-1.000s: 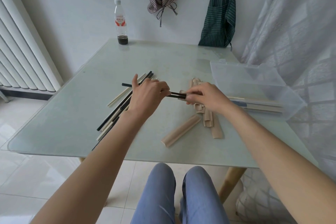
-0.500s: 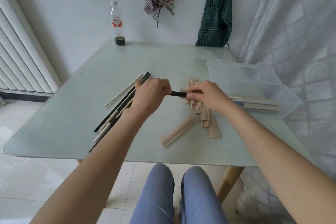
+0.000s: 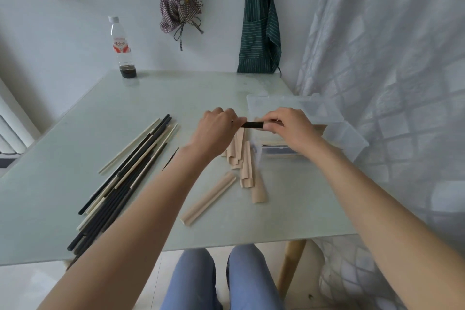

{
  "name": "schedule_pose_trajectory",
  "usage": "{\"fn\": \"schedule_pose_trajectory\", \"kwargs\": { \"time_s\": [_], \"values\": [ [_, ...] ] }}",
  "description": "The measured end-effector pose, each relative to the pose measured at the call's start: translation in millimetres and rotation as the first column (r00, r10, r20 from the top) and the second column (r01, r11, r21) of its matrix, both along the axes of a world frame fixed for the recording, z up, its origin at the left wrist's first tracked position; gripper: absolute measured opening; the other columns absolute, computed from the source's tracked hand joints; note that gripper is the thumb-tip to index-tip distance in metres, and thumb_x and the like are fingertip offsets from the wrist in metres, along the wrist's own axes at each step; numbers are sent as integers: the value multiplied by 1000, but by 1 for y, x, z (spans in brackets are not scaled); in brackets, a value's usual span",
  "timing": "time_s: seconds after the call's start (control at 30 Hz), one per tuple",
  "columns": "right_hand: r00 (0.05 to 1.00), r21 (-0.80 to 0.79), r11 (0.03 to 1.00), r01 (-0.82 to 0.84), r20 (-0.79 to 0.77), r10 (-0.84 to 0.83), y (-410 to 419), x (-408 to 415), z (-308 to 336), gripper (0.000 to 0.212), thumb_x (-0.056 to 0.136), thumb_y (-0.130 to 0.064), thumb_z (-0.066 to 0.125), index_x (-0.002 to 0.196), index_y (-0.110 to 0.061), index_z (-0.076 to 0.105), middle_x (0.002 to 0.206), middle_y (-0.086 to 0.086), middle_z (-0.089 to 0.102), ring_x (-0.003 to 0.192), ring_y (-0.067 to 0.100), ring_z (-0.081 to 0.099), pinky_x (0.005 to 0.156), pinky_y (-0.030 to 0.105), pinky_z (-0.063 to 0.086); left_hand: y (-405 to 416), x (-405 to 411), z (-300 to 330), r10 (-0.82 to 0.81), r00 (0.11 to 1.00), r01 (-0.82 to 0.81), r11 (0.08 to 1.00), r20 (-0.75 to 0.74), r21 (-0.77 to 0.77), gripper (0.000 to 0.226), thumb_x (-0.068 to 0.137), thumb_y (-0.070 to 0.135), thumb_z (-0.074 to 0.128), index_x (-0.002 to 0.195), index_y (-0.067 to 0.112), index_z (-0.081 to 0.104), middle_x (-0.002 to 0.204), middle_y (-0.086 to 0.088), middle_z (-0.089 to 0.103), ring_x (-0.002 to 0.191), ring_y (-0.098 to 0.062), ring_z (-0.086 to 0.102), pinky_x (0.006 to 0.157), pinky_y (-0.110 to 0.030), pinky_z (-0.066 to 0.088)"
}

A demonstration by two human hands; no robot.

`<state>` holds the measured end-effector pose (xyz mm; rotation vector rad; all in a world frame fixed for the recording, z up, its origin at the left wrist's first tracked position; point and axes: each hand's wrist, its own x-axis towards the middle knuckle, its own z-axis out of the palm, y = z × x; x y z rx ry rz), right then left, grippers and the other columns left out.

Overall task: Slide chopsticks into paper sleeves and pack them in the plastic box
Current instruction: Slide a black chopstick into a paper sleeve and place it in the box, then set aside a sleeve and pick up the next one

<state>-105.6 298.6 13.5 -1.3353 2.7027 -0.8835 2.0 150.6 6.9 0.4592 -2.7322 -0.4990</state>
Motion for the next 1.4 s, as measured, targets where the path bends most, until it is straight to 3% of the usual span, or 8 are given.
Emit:
{"fn": "schedule_pose_trajectory", "kwargs": {
  "time_s": [0.2,0.33,0.5,0.7,0.9,1.07,1.23,1.4],
  "values": [
    [997,-13,997,74,-10,-75,35,-45,3,21,91,-13,57,106,-16,70,91,0,64,87,16,55,82,34,43,29,-46,3,-91,995,92,995,48,-31,30,96,30,48,120,14,54,108,-11,57,100,-30,53,85,-40,46],
    [991,144,982,123,27,-128,47,-74,-4,12,89,-16,60,95,-18,70,71,-10,55,76,18,53,68,32,40,45,-75,-2,-99,985,110,991,139,-73,26,92,10,43,111,18,57,102,-8,59,88,-31,57,73,-39,48],
    [988,256,957,137,32,-150,45,-90,-15,16,89,-13,59,94,-19,72,82,4,63,81,25,59,75,40,50,57,-98,-10,-35,975,87,968,218,-237,31,92,3,38,113,14,59,107,-9,60,84,-29,49,59,-27,27],
    [981,256,949,185,10,-194,41,-94,-34,22,86,-5,56,99,-15,71,104,11,66,96,28,61,88,41,51,57,-116,-24,-46,929,105,984,368,-143,33,89,6,45,117,19,58,117,-6,58,100,-30,59,70,-33,42],
    [996,60,994,91,4,-91,24,-64,-27,22,92,-8,53,105,-10,70,103,8,70,97,23,63,88,31,49,45,-88,-16,-63,995,63,998,73,-8,28,93,15,47,117,21,59,119,-3,57,106,-27,57,86,-38,48],
    [999,-95,995,-20,-27,18,-15,-14,-18,25,94,-9,49,109,-10,69,108,7,69,99,21,62,89,27,46,6,-31,-14,112,986,-97,988,-121,122,28,90,8,46,108,16,65,108,-8,62,97,-26,60,85,-40,50],
    [982,63,980,-187,32,186,-51,36,-37,35,91,-2,45,119,-13,63,118,8,64,110,22,58,95,29,44,-27,26,-39,125,987,-140,978,106,155,23,89,8,54,106,11,67,107,-9,67,101,-25,61,88,-35,48],
    [953,255,920,-297,137,270,-59,60,-71,46,85,2,46,123,-19,60,128,2,60,121,16,52,99,26,38,-23,68,-66,73,883,-134,986,464,99,52,78,50,68,122,24,56,127,-7,44,126,-25,35,102,-45,37]
  ]
}}
